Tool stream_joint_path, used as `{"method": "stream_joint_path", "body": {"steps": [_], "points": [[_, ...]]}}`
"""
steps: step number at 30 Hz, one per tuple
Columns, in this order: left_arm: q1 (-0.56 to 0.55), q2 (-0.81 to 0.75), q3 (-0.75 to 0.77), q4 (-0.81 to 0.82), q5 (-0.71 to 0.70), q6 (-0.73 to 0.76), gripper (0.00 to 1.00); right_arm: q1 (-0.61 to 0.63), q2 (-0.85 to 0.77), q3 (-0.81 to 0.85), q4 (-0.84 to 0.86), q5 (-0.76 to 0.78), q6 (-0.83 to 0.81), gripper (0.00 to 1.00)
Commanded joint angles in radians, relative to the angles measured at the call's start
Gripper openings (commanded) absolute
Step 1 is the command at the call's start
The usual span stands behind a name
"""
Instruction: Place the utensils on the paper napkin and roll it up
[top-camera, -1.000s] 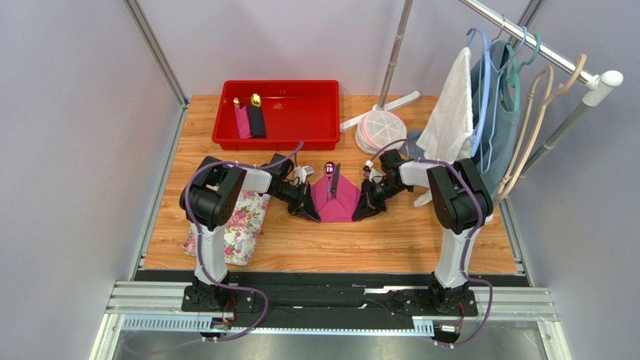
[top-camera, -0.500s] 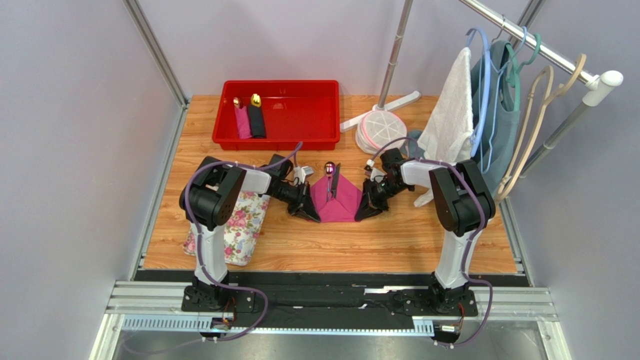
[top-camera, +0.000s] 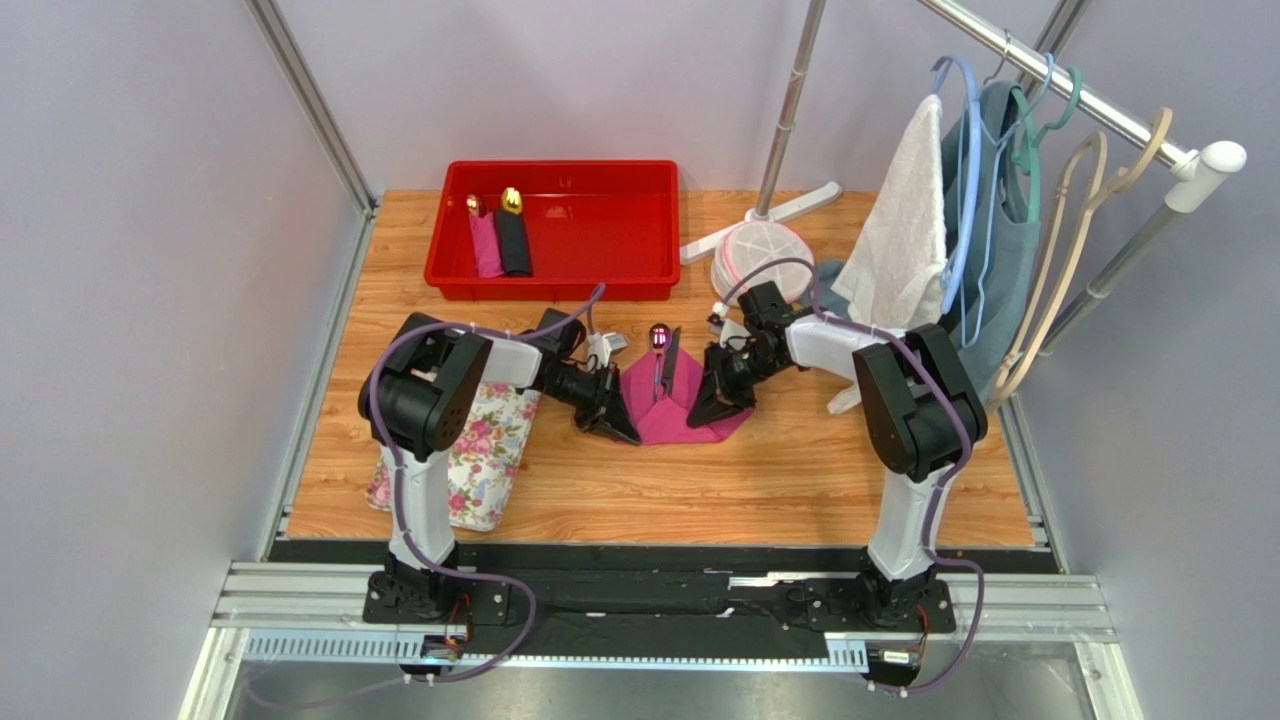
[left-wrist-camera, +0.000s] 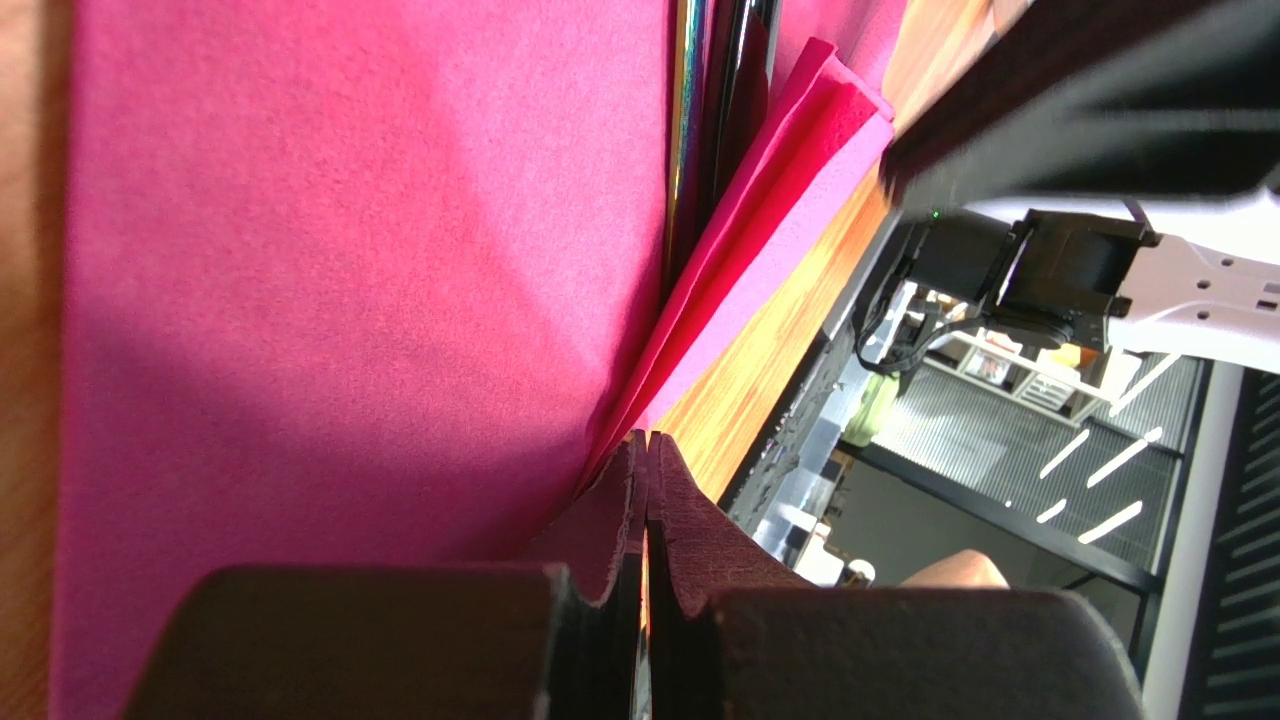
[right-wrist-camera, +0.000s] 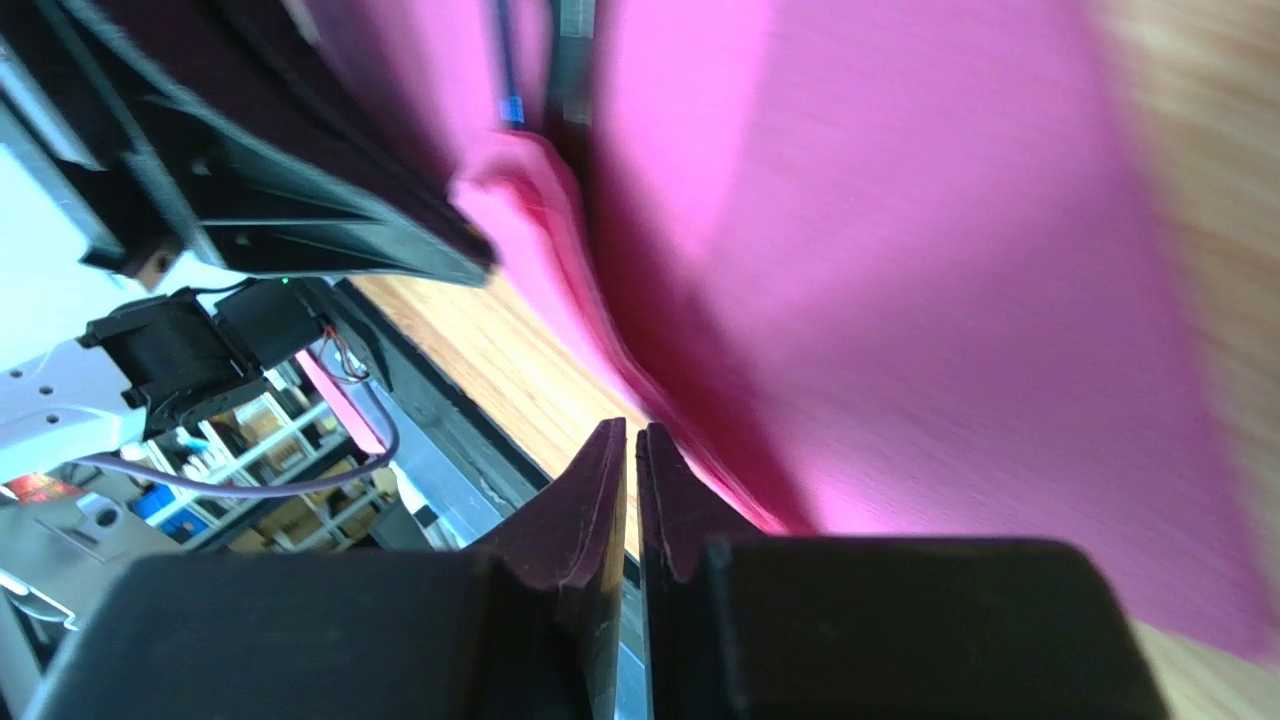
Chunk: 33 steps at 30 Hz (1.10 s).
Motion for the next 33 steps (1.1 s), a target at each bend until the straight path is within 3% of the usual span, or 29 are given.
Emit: {"method": "stream_joint_path", "body": {"steps": [1, 19, 25, 33], "points": [[0.011, -0.006, -0.023, -0.023, -0.086, 0.045, 0.00, 0.053, -0.019, 0.036, 0.087, -0.028, 0.073, 0.10], [0.009, -0.112, -0.067, 0.130, 0.002, -0.012, 0.00, 0.065, 0.107, 0.045, 0.101, 0.059, 0.049, 0.08], [-0.002, -0.181, -0.072, 0.308, 0.025, -0.112, 0.04, 0.065, 0.113, 0.050, 0.101, 0.055, 0.047, 0.08], [-0.034, -0.066, -0.041, 0.567, 0.037, -0.280, 0.05, 0.065, 0.117, 0.065, 0.081, 0.053, 0.043, 0.08]]}}
